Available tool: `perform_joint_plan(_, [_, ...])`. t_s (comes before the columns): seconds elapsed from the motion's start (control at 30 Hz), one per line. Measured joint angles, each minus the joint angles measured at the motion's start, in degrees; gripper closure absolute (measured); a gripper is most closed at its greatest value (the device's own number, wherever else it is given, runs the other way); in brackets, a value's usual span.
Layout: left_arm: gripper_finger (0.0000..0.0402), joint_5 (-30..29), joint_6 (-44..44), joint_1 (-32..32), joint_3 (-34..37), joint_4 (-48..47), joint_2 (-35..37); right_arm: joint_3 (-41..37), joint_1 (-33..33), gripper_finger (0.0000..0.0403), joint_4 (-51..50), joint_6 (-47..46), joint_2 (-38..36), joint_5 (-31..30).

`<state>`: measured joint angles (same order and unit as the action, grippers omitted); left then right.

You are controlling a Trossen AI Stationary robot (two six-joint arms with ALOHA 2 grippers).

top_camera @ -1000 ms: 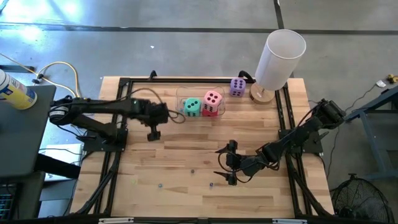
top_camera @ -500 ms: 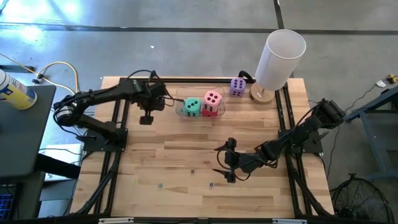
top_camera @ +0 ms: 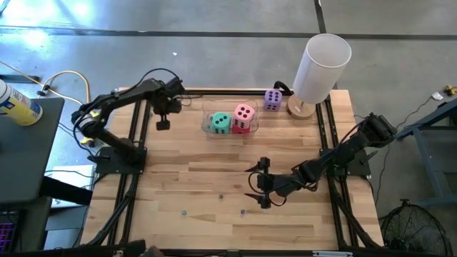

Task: Pick & Place Dice
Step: Put the small green dice into the transparent bin

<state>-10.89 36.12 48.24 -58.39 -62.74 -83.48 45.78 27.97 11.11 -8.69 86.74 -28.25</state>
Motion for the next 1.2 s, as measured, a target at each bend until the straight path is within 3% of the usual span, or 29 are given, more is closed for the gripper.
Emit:
perform_joint_plan(0.27, [0.0009,-3.5,-2.5,6.1,0.0,-0.3,-9.4,0.0,-4.3,0.0007,-0.2,1.3,0.0,3.8])
perform_joint_plan(0.43, [0.0009,-6.5,-1.0,5.7,0.0,-0.5,-13.4,0.0,-6.1,0.0007,-0.1,1.0,0.0,7.5])
perform_joint_plan(0.67, [0.0009,-16.9,1.7,5.3,0.0,0.8,-14.8,0.0,-7.5,0.0007,0.3,3.0,0.0,7.7])
perform_joint_plan(1.03, [0.0009,-18.8,-3.1,6.4,-0.2,4.4,-16.8,0.0,-9.0,0.0007,-0.6,4.0,0.0,10.4])
perform_joint_plan(1.2, [0.0009,-25.2,-5.9,6.6,-0.8,2.9,-23.2,0.0,-9.0,0.0007,-0.7,4.0,0.0,10.4])
